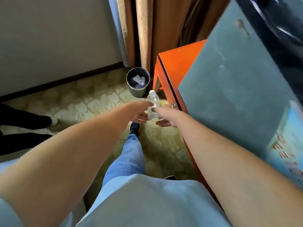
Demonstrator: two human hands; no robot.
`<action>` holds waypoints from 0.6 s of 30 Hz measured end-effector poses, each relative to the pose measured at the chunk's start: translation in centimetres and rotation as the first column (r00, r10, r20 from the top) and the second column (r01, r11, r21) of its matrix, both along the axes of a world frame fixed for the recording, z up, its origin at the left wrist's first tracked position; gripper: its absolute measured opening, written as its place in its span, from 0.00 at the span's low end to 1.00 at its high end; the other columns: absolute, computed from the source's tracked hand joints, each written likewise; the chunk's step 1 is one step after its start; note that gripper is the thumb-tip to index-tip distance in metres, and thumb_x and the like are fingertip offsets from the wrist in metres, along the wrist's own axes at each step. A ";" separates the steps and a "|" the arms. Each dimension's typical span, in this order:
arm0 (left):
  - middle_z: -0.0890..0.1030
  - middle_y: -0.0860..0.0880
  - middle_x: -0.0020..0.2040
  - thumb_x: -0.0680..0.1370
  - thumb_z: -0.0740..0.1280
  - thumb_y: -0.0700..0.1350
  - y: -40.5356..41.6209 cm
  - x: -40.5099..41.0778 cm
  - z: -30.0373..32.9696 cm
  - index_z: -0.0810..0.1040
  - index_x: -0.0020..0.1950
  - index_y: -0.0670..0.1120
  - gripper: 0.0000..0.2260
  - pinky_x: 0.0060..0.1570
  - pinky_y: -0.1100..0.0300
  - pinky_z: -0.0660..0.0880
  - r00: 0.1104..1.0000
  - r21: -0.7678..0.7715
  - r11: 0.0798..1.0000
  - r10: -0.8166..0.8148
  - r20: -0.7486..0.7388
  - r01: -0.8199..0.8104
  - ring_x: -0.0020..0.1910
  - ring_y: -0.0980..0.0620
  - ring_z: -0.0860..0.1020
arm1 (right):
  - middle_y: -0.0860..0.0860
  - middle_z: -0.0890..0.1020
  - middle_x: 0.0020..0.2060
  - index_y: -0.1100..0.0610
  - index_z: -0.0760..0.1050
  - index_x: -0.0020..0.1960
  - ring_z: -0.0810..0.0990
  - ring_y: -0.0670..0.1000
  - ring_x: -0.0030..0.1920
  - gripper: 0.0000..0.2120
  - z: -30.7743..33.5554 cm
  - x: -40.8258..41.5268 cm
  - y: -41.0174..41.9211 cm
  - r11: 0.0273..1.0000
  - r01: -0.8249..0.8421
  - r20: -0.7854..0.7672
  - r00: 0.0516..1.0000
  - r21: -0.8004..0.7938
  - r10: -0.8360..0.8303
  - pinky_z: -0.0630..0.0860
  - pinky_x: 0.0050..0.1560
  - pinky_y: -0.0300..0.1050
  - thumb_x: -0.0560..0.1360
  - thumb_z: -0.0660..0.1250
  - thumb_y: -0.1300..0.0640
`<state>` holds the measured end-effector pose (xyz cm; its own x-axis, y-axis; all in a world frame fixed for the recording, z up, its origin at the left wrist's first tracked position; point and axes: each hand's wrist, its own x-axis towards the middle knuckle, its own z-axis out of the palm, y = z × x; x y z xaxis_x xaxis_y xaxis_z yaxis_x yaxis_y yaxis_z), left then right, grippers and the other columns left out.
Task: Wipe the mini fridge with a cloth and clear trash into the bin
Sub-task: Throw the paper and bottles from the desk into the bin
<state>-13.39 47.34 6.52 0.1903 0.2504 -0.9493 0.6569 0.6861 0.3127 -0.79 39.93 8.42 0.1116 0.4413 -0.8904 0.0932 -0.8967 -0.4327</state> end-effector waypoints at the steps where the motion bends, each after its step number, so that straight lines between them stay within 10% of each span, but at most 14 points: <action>1: 0.84 0.44 0.52 0.80 0.65 0.57 2.1 0.0 -0.5 0.78 0.55 0.46 0.15 0.62 0.51 0.78 1.000 -0.012 1.000 0.001 0.000 -0.001 0.48 0.47 0.83 | 0.55 0.79 0.52 0.55 0.72 0.63 0.83 0.54 0.44 0.16 -0.4 -0.1 2.0 1.000 0.014 0.007 1.000 -0.008 -0.014 0.83 0.42 0.45 0.80 0.64 0.48; 9: 0.85 0.45 0.54 0.80 0.66 0.55 17.4 0.0 -5.4 0.78 0.60 0.45 0.16 0.62 0.50 0.79 0.999 -0.096 0.995 0.033 -0.015 -0.035 0.49 0.48 0.83 | 0.51 0.79 0.51 0.52 0.70 0.62 0.84 0.52 0.48 0.15 -5.4 -0.7 17.1 0.981 0.166 0.065 0.985 -0.096 -0.160 0.83 0.55 0.52 0.79 0.66 0.48; 18: 0.85 0.46 0.50 0.80 0.66 0.54 28.6 1.7 -15.1 0.81 0.59 0.45 0.15 0.49 0.56 0.81 0.990 -0.092 0.988 0.117 -0.075 -0.124 0.44 0.49 0.82 | 0.51 0.80 0.43 0.53 0.75 0.51 0.83 0.54 0.46 0.09 -16.6 -0.4 30.1 0.962 0.223 0.106 0.972 -0.158 -0.208 0.81 0.48 0.48 0.80 0.63 0.48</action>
<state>-11.71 75.95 -8.54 0.0976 0.1740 -0.9799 0.5851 0.7864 0.1979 -1.23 70.04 -8.15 0.2684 0.2436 -0.9320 -0.0796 -0.9586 -0.2735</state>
